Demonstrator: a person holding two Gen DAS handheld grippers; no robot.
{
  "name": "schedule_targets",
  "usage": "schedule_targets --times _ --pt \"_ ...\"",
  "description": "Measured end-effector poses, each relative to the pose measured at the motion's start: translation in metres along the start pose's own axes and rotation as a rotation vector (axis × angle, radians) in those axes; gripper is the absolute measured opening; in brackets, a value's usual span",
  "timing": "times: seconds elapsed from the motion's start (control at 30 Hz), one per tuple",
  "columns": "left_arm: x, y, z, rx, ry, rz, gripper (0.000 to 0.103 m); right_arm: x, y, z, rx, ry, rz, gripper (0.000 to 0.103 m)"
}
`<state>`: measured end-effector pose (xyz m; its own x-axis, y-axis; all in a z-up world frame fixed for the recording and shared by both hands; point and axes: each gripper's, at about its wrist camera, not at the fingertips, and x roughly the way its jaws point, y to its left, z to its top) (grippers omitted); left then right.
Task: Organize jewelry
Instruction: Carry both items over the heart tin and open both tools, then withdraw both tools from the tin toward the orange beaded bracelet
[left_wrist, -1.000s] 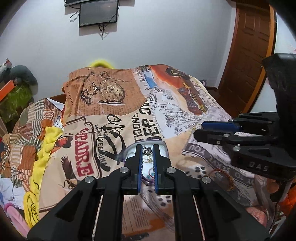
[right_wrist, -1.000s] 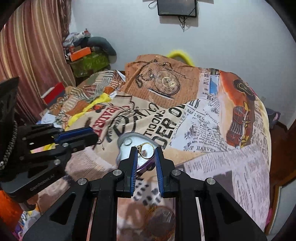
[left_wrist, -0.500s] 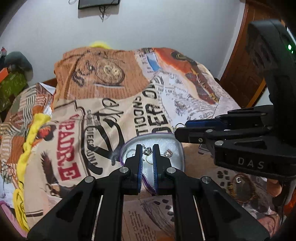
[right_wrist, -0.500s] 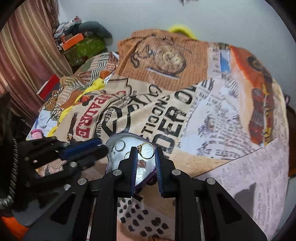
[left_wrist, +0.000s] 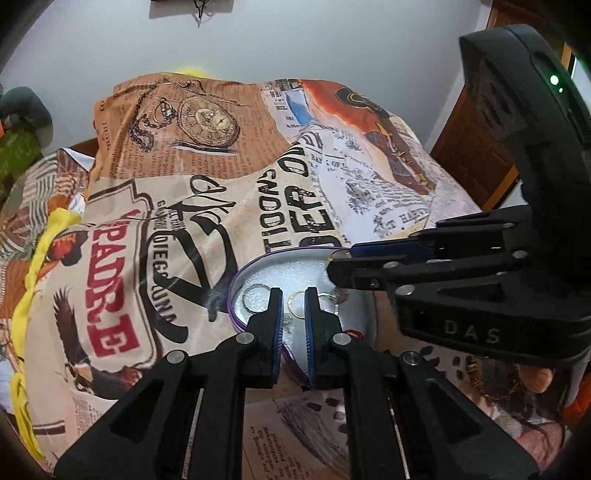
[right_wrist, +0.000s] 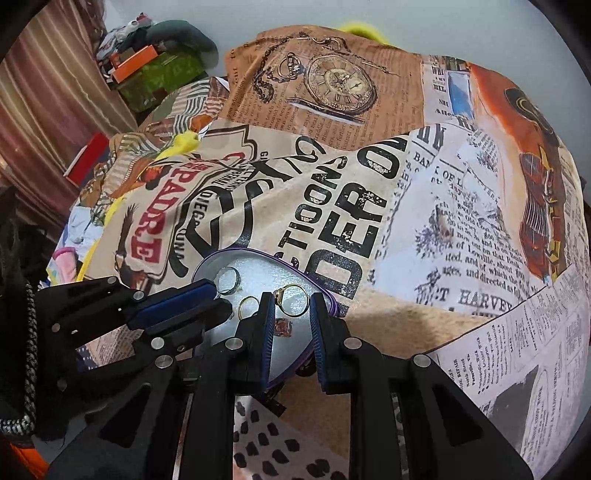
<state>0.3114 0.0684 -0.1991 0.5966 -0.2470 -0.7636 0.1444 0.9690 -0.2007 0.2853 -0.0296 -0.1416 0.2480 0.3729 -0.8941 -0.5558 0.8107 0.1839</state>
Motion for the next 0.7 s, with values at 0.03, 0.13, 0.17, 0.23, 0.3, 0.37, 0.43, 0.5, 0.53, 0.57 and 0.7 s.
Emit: schedule_targets --times 0.03,0.13,0.17,0.23,0.3,0.37,0.43,0.5,0.53,0.57,0.7 --pt "-0.001 0.000 0.000 -0.006 0.000 -0.006 0.009 0.000 0.001 0.000 -0.004 0.005 -0.001 0.017" --pt "-0.006 0.000 0.001 -0.006 -0.007 0.001 0.009 -0.002 0.003 0.001 -0.004 0.010 -0.011 0.018" --pt "-0.008 0.001 0.001 -0.007 -0.009 0.002 0.009 -0.002 0.004 0.002 -0.007 0.014 -0.014 0.018" --pt "-0.012 0.001 0.001 -0.012 -0.013 0.000 0.009 -0.006 0.005 0.002 -0.010 0.011 -0.019 0.018" --pt "-0.018 0.001 0.002 -0.012 -0.020 0.004 0.009 -0.013 0.005 0.001 -0.005 -0.004 -0.021 0.018" --pt "-0.027 0.000 0.003 -0.009 -0.031 0.010 0.009 -0.021 0.006 0.000 0.011 -0.021 -0.014 0.018" --pt "-0.038 -0.002 0.003 -0.004 -0.045 0.011 0.009 -0.030 0.006 -0.002 0.023 -0.041 -0.008 0.018" --pt "-0.049 -0.006 0.004 0.004 -0.060 0.020 0.009 -0.042 0.008 -0.005 0.027 -0.063 -0.016 0.018" --pt "-0.055 -0.008 0.004 0.009 -0.069 0.025 0.010 -0.049 0.009 -0.008 0.028 -0.077 -0.024 0.018" --pt "-0.061 -0.010 0.004 0.014 -0.076 0.028 0.010 -0.053 0.011 -0.009 0.028 -0.085 -0.029 0.018" --pt "-0.087 -0.023 0.003 0.034 -0.109 0.040 0.017 -0.080 0.015 -0.020 0.033 -0.133 -0.034 0.018"
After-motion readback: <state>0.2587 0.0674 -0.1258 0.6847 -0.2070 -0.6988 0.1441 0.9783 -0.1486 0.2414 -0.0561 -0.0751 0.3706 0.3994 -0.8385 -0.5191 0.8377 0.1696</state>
